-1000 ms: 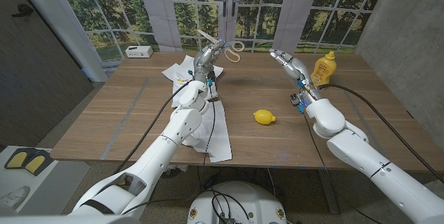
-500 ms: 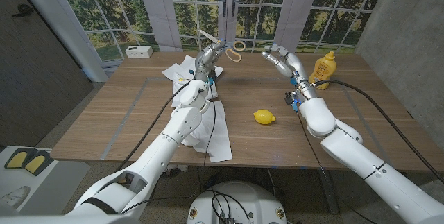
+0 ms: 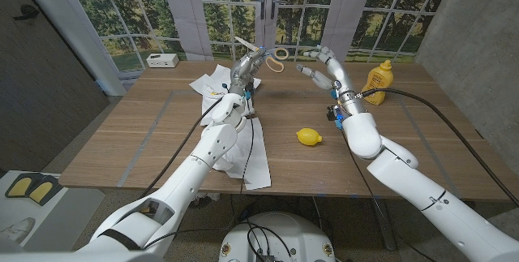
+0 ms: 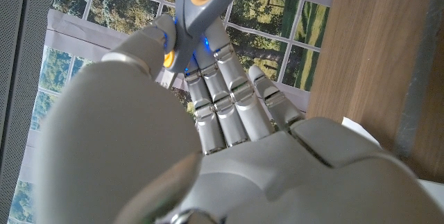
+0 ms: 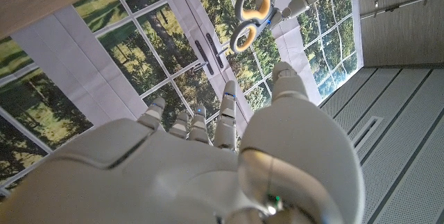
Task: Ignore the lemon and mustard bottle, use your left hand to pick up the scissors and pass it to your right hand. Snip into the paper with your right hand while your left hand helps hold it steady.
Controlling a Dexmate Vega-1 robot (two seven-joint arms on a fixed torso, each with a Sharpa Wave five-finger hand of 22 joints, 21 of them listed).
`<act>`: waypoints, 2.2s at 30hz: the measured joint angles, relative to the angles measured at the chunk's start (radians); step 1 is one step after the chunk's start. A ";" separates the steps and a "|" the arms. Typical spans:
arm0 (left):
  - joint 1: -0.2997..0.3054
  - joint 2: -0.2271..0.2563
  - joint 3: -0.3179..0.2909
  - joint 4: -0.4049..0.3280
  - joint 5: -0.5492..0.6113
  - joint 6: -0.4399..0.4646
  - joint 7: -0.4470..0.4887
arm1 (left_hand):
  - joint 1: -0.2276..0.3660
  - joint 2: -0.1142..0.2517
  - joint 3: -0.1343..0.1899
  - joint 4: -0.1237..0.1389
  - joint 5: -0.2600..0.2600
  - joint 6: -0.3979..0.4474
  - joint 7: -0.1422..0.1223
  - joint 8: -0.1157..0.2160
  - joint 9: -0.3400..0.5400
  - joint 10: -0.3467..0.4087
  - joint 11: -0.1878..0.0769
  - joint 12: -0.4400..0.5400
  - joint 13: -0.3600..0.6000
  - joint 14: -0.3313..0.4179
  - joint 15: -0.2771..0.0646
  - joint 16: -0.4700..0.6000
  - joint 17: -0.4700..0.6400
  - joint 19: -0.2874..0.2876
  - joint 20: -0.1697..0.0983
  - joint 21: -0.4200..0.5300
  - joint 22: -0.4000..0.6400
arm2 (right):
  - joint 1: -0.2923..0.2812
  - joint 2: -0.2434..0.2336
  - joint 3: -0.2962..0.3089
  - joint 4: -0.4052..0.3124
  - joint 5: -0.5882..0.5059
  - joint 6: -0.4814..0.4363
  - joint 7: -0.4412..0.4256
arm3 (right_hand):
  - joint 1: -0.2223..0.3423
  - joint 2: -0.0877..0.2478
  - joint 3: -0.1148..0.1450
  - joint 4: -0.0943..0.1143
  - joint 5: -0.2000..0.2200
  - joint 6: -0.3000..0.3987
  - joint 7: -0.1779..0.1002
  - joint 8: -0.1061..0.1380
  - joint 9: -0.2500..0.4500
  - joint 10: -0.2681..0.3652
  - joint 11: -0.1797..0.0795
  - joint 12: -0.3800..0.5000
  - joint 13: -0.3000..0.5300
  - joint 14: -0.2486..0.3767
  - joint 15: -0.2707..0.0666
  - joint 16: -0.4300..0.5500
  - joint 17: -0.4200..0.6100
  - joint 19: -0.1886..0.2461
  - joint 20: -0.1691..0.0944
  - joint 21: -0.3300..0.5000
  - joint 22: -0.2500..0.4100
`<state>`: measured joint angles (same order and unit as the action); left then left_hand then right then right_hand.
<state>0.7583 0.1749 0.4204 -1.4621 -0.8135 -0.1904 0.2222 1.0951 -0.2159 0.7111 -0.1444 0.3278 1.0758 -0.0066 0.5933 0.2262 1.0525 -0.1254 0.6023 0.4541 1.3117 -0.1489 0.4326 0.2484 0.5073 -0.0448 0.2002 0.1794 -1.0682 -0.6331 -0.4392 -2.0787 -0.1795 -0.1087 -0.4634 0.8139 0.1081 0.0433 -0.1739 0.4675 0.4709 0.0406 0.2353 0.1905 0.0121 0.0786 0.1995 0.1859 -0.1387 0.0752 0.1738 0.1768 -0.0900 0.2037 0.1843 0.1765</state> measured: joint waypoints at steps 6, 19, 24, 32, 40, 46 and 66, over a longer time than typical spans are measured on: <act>-0.002 -0.002 -0.001 0.005 -0.013 0.005 -0.010 | 0.000 0.000 0.000 0.000 0.002 0.002 0.001 -0.003 -0.001 0.000 0.000 0.000 0.000 0.000 0.000 0.000 -0.003 0.004 -0.004 0.004 0.000 | 0.013 0.006 -0.027 -0.023 -0.061 -0.061 -0.011 | 0.043 0.014 0.014 0.003 0.014 -0.003 -0.003 -0.008 0.000 -0.034 0.005 -0.005 0.000 -0.029 0.007 0.000 0.000 -0.018 0.001 0.000 0.000; 0.001 -0.004 -0.003 0.002 -0.033 0.016 -0.017 | 0.000 0.000 -0.002 0.001 0.002 0.002 0.002 -0.007 -0.003 0.000 0.000 0.000 -0.005 0.000 0.000 -0.003 -0.007 0.014 -0.004 0.004 0.000 | 0.041 0.018 -0.089 -0.068 -0.203 -0.196 -0.020 | 0.084 0.011 0.023 0.004 0.017 0.001 0.011 -0.008 0.000 -0.082 0.011 -0.011 0.000 -0.030 0.008 0.000 0.000 -0.037 0.009 0.000 0.000; 0.003 -0.007 -0.003 -0.001 -0.036 0.016 -0.017 | 0.000 0.000 -0.002 0.001 0.002 0.002 0.002 -0.008 -0.006 0.001 0.000 0.000 -0.005 0.000 0.000 -0.004 -0.007 0.014 -0.004 0.004 -0.001 | 0.049 0.024 -0.108 -0.078 -0.246 -0.237 -0.021 | 0.084 0.011 0.023 0.004 0.017 0.010 0.021 -0.008 0.000 -0.088 0.016 -0.011 0.000 -0.030 0.009 0.000 0.000 -0.041 0.005 0.000 0.000; 0.010 -0.020 -0.005 -0.002 -0.044 0.004 -0.017 | 0.000 0.000 -0.002 0.001 0.001 0.007 0.000 -0.012 -0.006 0.001 0.000 0.000 -0.005 0.000 0.000 -0.002 -0.008 0.014 -0.004 0.004 -0.003 | 0.063 0.044 -0.150 -0.100 -0.309 -0.298 -0.016 | 0.083 -0.001 0.013 0.014 0.017 0.024 0.035 -0.008 0.000 -0.085 0.014 -0.005 0.000 -0.035 0.014 0.000 0.000 -0.048 0.009 0.000 0.000; 0.014 -0.029 -0.002 -0.008 -0.044 -0.010 -0.017 | 0.000 0.000 -0.003 0.000 0.000 0.007 0.000 -0.011 -0.005 0.001 0.001 0.000 -0.005 0.000 0.000 0.000 -0.008 0.007 -0.004 0.004 -0.003 | 0.076 0.054 -0.175 -0.108 -0.351 -0.330 -0.004 | 0.080 -0.004 0.005 0.022 0.021 0.043 0.007 -0.008 0.000 -0.080 0.016 -0.003 0.000 -0.035 0.014 0.000 0.000 -0.048 0.009 0.000 0.000; 0.014 -0.033 0.003 -0.011 -0.042 -0.016 -0.016 | 0.000 0.000 -0.003 0.000 0.000 0.007 0.000 -0.011 -0.005 0.003 0.002 0.000 -0.004 0.000 0.000 0.000 -0.007 0.007 -0.004 0.004 -0.003 | 0.087 0.061 -0.187 -0.108 -0.368 -0.339 0.005 | 0.080 -0.004 0.002 0.025 0.021 0.043 0.007 -0.008 0.000 -0.080 0.016 -0.003 0.000 -0.035 0.014 0.000 0.000 -0.048 0.009 0.000 0.000; 0.013 -0.045 0.018 -0.012 -0.038 -0.017 -0.013 | 0.000 0.000 -0.006 0.000 -0.003 0.007 0.000 -0.012 -0.006 0.002 0.001 0.000 -0.004 -0.002 -0.002 0.001 -0.004 0.007 -0.004 0.004 -0.002 | 0.129 0.100 -0.232 -0.059 -0.440 -0.365 -0.009 | 0.076 -0.008 -0.005 0.040 0.025 0.097 -0.012 0.002 0.003 -0.036 0.010 0.016 0.000 -0.033 -0.002 0.008 0.000 -0.038 -0.001 0.005 0.001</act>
<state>0.7714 0.1299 0.4383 -1.4737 -0.8515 -0.2071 0.2095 1.0951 -0.2158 0.7053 -0.1449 0.3246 1.0826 -0.0069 0.5815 0.2206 1.0549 -0.1239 0.6023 0.4497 1.3101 -0.1506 0.4331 0.2448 0.5140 -0.0484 0.2040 0.1769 -0.9387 -0.5326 -0.6708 -2.1374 -0.6199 -0.4739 -0.4721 0.8897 0.1001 0.0388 -0.1336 0.4924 0.5675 0.0285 0.2370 0.1933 -0.0235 0.0888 0.2154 0.1864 -0.1717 0.0729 0.1818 0.1771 -0.1280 0.2030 0.1895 0.1770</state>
